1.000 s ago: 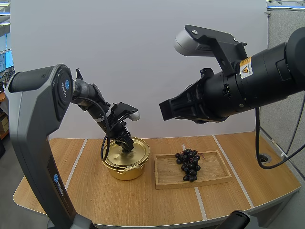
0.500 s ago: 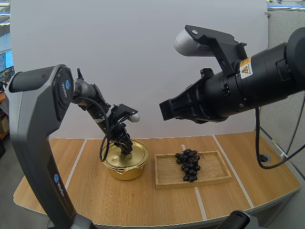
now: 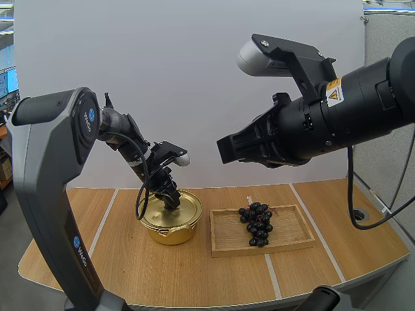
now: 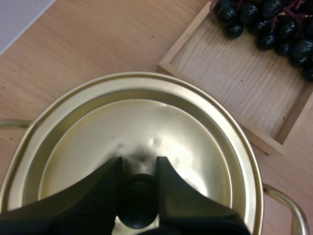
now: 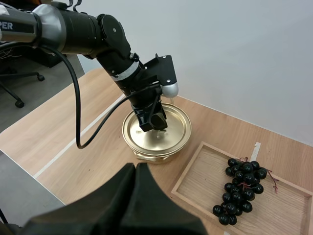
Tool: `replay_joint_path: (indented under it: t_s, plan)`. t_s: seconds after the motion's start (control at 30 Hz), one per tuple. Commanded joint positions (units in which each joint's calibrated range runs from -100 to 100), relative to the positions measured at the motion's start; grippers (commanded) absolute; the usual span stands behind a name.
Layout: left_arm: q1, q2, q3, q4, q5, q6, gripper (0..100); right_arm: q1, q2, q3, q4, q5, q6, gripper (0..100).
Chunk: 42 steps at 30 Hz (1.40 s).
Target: Open the pot, put the pineapple inside, and close it
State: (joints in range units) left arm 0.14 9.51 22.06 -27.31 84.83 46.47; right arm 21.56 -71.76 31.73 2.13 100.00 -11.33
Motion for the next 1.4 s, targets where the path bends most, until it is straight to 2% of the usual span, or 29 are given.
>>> replay_joint_path:
  t_s: [0.0,0.07,0.1,0.17,0.27,0.3,0.33,0.37,0.73,1.03,1.37]
  plan:
    - [-0.20,0.19,0.04,-4.15,0.16,1.43,0,-0.01,-0.68,0.14,-0.35,0.00,0.04,0]
    - [-0.20,0.19,0.04,-4.15,0.16,1.64,1,-0.01,-0.68,0.14,-0.35,0.00,0.04,0]
    - [-0.20,0.19,0.04,-4.15,0.16,1.67,4,-0.01,-0.68,0.14,-0.35,0.00,0.04,0]
    - [-0.20,0.19,0.04,-4.15,0.16,1.75,18,-0.01,-0.68,0.14,-0.35,0.00,0.04,0]
    - [-0.20,0.19,0.04,-3.86,0.16,1.75,53,-0.01,-0.68,0.14,-0.35,0.00,0.04,0]
    - [-0.20,0.19,0.04,-3.68,0.54,1.86,74,-0.01,-0.68,0.14,-0.35,0.00,0.04,0]
    - [-0.20,0.19,0.04,-3.41,0.77,2.26,90,-0.01,-0.68,0.14,-0.35,0.00,0.04,0]
    - [-0.20,0.19,0.04,-3.35,0.89,2.26,100,-0.01,-0.68,0.14,-0.35,0.00,0.04,0]
    - [-0.20,-2.25,-4.43,-3.02,8.98,0.94,100,-0.01,-0.68,0.14,-0.35,0.00,0.04,0]
    - [-0.20,-16.42,-17.77,4.35,15.17,-5.50,100,-0.01,-0.68,0.14,-0.35,0.00,0.04,0]
    - [-0.10,-35.08,-28.18,5.28,15.17,-6.94,100,-0.01,-0.68,0.14,-0.35,0.00,0.04,0]
